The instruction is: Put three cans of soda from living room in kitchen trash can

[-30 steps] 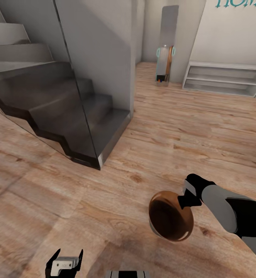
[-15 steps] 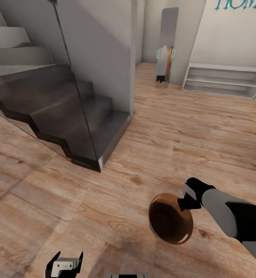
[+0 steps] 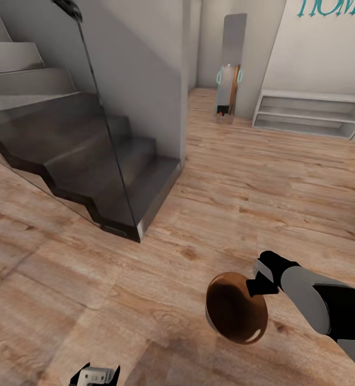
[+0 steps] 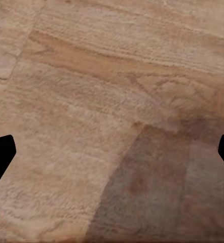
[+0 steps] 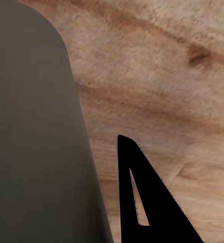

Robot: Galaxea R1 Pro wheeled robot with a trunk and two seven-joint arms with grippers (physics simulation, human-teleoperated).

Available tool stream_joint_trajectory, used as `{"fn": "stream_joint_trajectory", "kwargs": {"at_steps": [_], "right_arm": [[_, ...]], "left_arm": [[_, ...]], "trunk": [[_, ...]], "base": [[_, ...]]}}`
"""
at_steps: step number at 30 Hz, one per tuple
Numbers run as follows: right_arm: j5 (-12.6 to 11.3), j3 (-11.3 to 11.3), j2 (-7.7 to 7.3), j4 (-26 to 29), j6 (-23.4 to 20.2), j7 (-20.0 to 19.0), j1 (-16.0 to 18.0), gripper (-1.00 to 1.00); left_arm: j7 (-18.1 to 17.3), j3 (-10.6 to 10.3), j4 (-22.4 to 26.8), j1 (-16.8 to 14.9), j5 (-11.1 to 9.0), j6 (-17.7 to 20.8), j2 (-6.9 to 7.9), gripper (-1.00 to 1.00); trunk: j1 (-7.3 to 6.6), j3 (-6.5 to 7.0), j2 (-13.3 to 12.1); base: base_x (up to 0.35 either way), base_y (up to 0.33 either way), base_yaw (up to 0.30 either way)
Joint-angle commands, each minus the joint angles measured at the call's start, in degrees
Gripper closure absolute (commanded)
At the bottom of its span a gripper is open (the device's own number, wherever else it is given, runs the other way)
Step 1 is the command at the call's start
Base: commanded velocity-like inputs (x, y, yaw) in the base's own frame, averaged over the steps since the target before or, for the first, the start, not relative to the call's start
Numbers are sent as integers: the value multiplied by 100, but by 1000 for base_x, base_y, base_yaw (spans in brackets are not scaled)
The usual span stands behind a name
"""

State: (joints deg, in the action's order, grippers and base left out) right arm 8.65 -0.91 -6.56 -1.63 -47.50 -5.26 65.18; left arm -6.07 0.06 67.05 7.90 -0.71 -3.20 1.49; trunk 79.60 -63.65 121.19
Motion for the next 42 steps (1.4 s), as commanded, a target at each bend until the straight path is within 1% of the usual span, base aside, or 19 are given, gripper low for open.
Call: {"fn": "stream_joint_trajectory", "kwargs": {"at_steps": [1, 3, 6, 7, 9, 10, 13, 14, 15, 16, 17, 18, 20, 21, 23, 27, 31, 36, 42], "right_arm": [[-77, -103, -1, 1, -3, -37, -1, 100], [-76, -103, -1, -1, -4, -59, -2, 100], [-74, -102, -2, -8, -4, -82, -7, 100], [-74, -102, -3, -18, -5, -88, -9, 100], [-74, -102, -3, -30, -5, -92, -11, 100], [-72, -102, -3, -40, -5, -94, -12, 100], [-70, -102, -3, -48, -5, -96, -16, 100], [-68, -102, -3, -48, -5, -97, -18, 100], [-68, -102, -3, -48, -5, -99, -19, 100], [-67, -102, -3, -48, -5, -102, -20, 100], [-68, -100, -3, -50, -5, -103, -21, 100], [-70, -98, 0, -52, -5, -104, -25, 100], [-72, -95, 3, -54, -5, -106, -34, 100], [-73, -94, 4, -44, -1, -106, -71, 100], [-73, -94, 3, -17, 16, -108, -140, 100], [-73, -94, -2, 6, 81, -118, -257, 100], [-67, -92, -63, 11, 256, -281, -338, 100], [-44, -76, -313, 15, 558, -874, -397, 100], [-40, 29, -324, 30, 632, -918, -407, 100]], "left_arm": [[-3, -2, 0, -8, 0, 93, 0, -100], [-5, -4, 0, -25, -3, 214, 0, -100], [-7, -4, 4, -55, -8, 544, 0, -100], [-7, -5, 11, -68, -11, 754, 1, -100], [-8, -4, 24, -90, -15, 1009, 1, -100], [-8, -2, 39, -145, -22, 1302, 1, -100], [-9, 0, 57, -324, -33, 1790, 0, -100], [-11, 1, 62, -494, -36, 2146, 0, -100], [-12, 2, 64, -583, -40, 2339, 0, -100], [-24, 2, 70, -768, -46, 2737, 0, -100], [-38, 2, 75, -862, -52, 2930, 0, -100], [-74, 2, 97, -1041, -72, 3285, -3, -100], [-115, 4, 140, -1287, -106, 3684, -2, -100], [-139, 9, 151, -1540, -152, 3923, -1, -100], [-149, 35, 120, -1764, -242, 4072, 0, -100], [-156, 85, -35, -2003, -353, 4213, 4, -100], [-157, 95, -67, -2054, -384, 4273, 2, -100], [-160, 99, -97, -2068, -392, 4287, 0, -100], [-147, 99, -111, -2070, -388, 4273, 0, -100]], "trunk": [[-23, 19, -41], [-67, 55, -122], [-133, 109, -242], [-155, 127, -282], [-198, 163, -362], [-220, 180, -402], [-286, 234, -523], [-308, 252, -563], [-330, 270, -603], [-352, 288, -643], [-374, 306, -683], [-396, 324, -723], [-440, 360, -804], [-462, 378, -844], [-506, 414, -924], [-594, 486, -1084], [-682, 557, -1245], [-791, 647, -1445], [-923, 755, -1686]], "base": [[0, 0, 0], [0, 0, 0], [0, 0, 0], [0, 0, 0], [0, 0, 0], [0, 0, 0], [0, 0, 0], [0, 0, 0], [0, 0, 0], [0, 0, 0], [0, 0, 0], [0, 0, 0], [0, 0, 0], [0, 0, 0], [0, 0, 0], [0, 0, 0], [0, 0, 0], [0, 0, 0], [0, 0, 0]]}}
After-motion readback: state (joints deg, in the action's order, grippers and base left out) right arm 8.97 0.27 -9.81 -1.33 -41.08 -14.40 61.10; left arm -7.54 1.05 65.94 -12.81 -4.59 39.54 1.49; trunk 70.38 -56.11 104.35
